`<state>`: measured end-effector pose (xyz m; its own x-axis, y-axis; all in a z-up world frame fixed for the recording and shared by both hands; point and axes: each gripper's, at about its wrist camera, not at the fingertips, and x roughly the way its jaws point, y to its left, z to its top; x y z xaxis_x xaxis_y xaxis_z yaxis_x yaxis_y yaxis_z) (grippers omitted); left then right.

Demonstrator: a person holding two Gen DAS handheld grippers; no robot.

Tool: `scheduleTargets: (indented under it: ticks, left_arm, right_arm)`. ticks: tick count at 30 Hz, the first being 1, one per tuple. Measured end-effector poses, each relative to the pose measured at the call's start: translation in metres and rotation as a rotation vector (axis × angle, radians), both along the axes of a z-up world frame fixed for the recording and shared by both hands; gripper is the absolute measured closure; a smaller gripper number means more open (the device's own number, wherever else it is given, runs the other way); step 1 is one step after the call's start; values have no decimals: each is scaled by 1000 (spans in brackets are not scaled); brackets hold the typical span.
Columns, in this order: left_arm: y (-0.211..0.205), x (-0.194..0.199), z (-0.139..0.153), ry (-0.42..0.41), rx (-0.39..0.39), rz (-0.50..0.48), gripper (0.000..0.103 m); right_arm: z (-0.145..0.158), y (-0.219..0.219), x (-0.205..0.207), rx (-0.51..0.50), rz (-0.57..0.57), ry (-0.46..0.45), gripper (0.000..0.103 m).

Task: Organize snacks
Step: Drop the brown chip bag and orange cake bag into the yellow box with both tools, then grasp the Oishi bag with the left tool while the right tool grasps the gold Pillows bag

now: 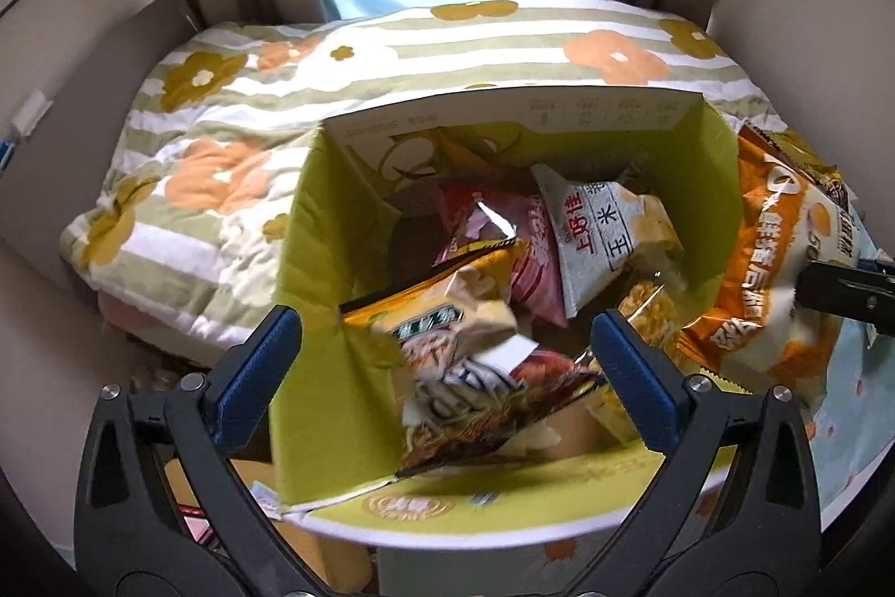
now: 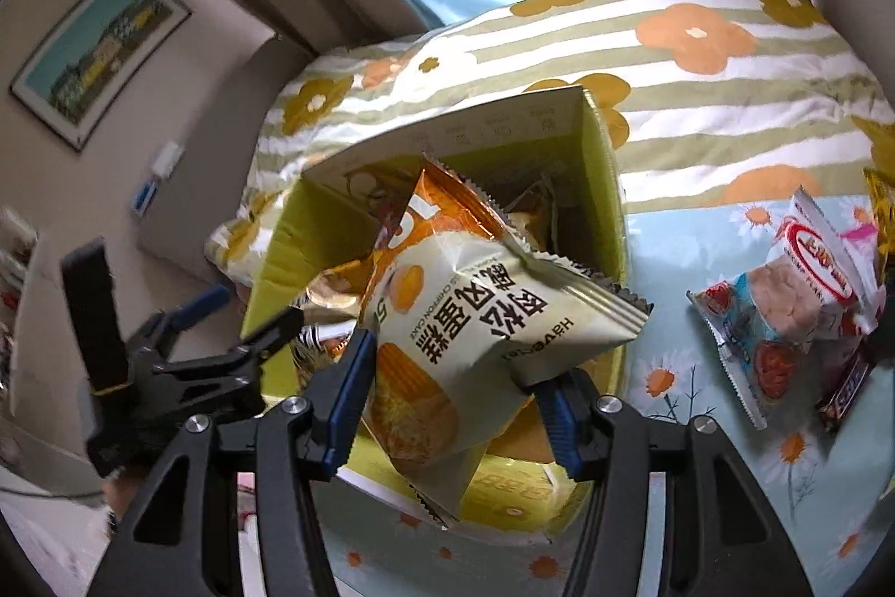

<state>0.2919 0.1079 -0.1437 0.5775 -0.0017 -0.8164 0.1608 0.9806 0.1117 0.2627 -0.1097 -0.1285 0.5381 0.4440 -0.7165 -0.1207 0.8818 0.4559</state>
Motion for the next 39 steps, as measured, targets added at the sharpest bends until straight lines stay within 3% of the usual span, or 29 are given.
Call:
scheduleTargets:
  ticks: [12, 14, 15, 29, 39]
  left_arm:
    - [19, -12, 8, 7, -13, 38, 0]
    - [21, -13, 9, 10, -23, 48, 0]
    - [22, -14, 9, 11, -27, 50, 0]
    - [19, -26, 12, 16, -29, 54, 0]
    - [-18, -36, 24, 6, -67, -26, 0]
  right_arm:
    - [-7, 34, 15, -106, 123, 18, 50]
    - [-8, 33, 17, -126, 106, 25, 26]
    - [-7, 31, 15, -136, 92, 19, 0]
    - [-2, 26, -7, -161, 102, -7, 0]
    - [17, -5, -33, -142, 41, -18, 0]
